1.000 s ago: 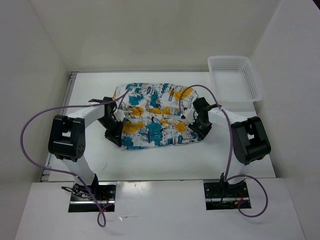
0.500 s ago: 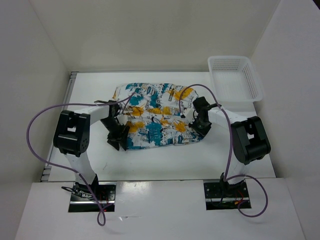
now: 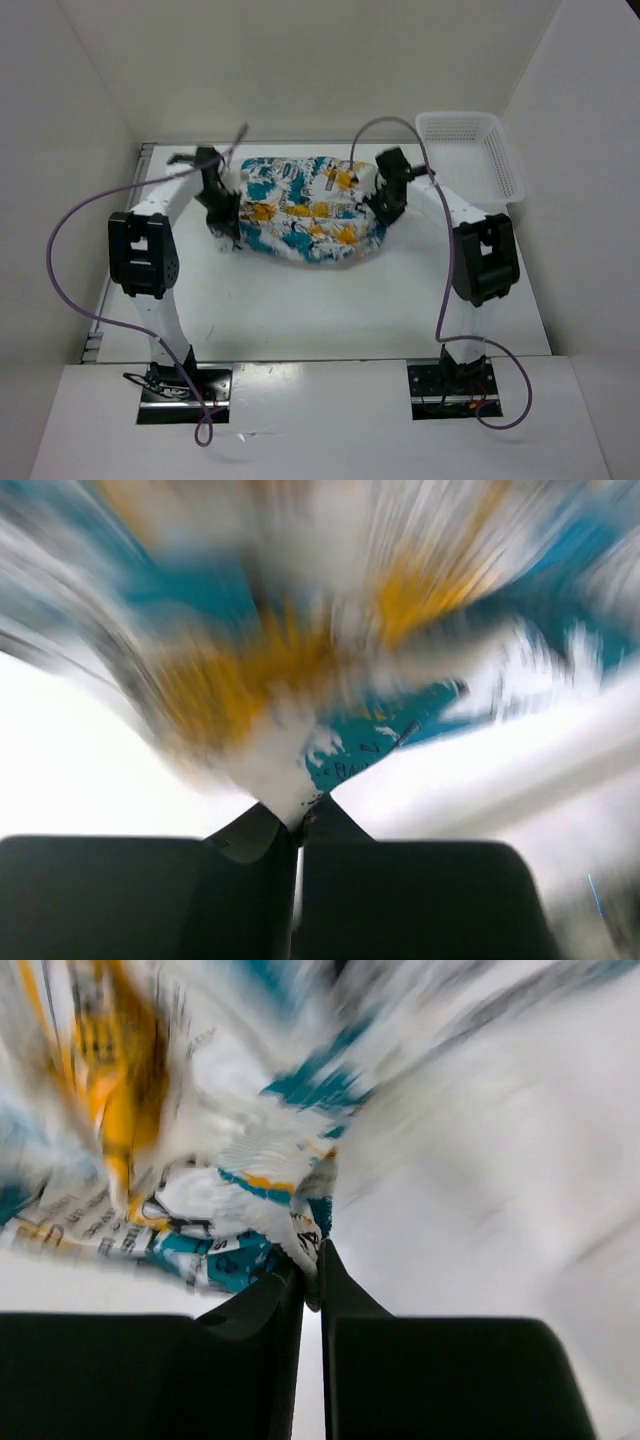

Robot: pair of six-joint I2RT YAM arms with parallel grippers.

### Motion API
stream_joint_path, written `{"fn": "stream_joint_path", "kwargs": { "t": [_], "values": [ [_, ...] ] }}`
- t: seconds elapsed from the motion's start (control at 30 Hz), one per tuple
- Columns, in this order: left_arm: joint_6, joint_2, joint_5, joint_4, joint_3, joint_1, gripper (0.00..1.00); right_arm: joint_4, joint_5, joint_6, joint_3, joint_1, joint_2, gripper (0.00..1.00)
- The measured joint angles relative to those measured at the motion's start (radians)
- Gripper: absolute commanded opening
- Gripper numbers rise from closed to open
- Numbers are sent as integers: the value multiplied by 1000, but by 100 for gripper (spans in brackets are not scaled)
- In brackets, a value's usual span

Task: Fold and stack the shorts
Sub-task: Flatten the shorts out

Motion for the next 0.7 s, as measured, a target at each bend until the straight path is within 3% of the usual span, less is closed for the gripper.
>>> {"fn": "stream_joint_path", "kwargs": {
  "t": [0.17, 0.23, 0.3, 0.37, 0.5, 0.7],
  "values": [
    [-1, 170, -46, -28, 866, 161, 0, 104, -30, 166, 716, 2, 229, 0],
    [-1, 214, -69, -51, 1194, 208, 0, 147, -47, 207, 856, 2, 231, 0],
    [0, 162, -78, -68, 1285, 218, 0, 173, -74, 224, 857, 2, 175, 0],
    [0, 35, -62, -99, 1183, 205, 0, 177, -106, 216, 753, 5, 89, 0],
    [1, -185, -42, -155, 765, 172, 0, 123, -144, 138, 438, 40, -58, 0],
    [-1, -239, -150, -189, 58, 165, 0, -6, -127, -33, 3, 198, -97, 0]
  ]
}}
